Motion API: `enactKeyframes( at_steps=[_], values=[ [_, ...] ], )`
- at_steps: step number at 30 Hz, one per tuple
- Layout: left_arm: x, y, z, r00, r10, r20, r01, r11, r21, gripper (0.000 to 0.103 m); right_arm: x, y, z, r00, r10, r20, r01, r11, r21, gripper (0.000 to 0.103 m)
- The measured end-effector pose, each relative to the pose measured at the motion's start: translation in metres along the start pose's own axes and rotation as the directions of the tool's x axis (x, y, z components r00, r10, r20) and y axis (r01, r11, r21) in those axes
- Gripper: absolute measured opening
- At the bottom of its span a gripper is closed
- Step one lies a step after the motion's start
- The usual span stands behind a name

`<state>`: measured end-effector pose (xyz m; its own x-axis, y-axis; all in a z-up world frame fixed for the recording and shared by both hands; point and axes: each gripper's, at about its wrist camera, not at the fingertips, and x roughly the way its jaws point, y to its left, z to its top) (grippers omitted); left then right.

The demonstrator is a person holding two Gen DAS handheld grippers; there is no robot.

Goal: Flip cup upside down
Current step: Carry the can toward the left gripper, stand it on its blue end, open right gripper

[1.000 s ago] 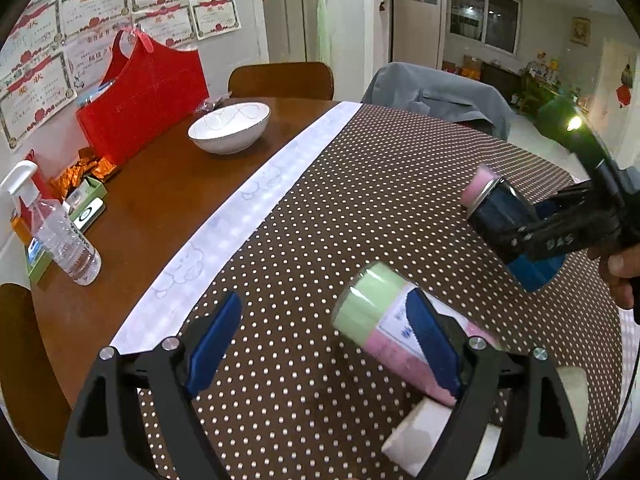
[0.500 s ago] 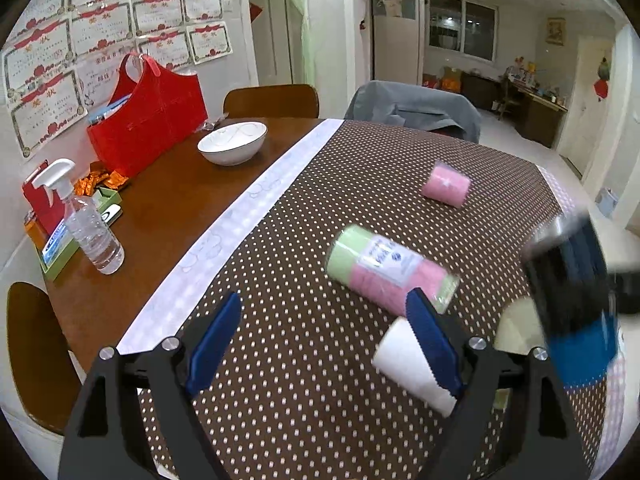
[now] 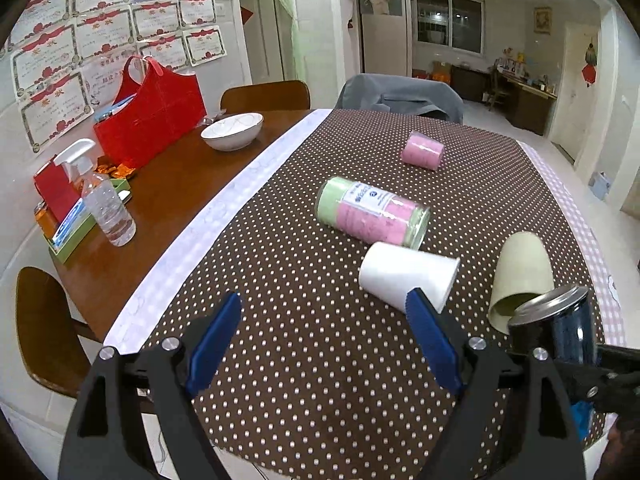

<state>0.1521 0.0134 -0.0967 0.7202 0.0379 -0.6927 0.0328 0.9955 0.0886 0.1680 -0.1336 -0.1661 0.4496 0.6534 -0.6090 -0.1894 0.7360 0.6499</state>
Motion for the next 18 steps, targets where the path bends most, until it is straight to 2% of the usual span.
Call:
enactKeyframes(
  at_steps=[2,4,9,13,18],
  values=[
    [-0.004,0.0,-0.006,1.0,0.005,0.002,-0.005,1.0,0.001,0.083,0.006,-0.002,-0.009,1.0,-0.003,0.004,0.003,1.0,0.023,0.068],
    [-0.007,0.0,-0.012,1.0,0.004,-0.001,-0.004,1.0,0.0,0.083,0.014,-0.003,-0.015,0.999,-0.047,0.027,0.046,0.998,0.036,0.068],
    [-0.01,-0.002,-0.026,1.0,0.003,-0.012,-0.003,1.0,0.01,0.083,0.033,-0.013,-0.026,0.993,-0.103,0.054,0.096,0.988,0.12,0.069],
    [-0.01,0.0,-0.038,1.0,0.007,-0.029,-0.007,1.0,-0.005,0.083,0.038,-0.015,-0.033,0.989,-0.139,0.048,0.13,0.98,0.15,0.071],
    [-0.015,0.0,-0.044,1.0,0.015,-0.023,-0.015,1.0,-0.011,0.083,0.021,-0.019,-0.04,0.988,-0.122,0.099,0.104,0.98,0.168,0.086]
  ],
)
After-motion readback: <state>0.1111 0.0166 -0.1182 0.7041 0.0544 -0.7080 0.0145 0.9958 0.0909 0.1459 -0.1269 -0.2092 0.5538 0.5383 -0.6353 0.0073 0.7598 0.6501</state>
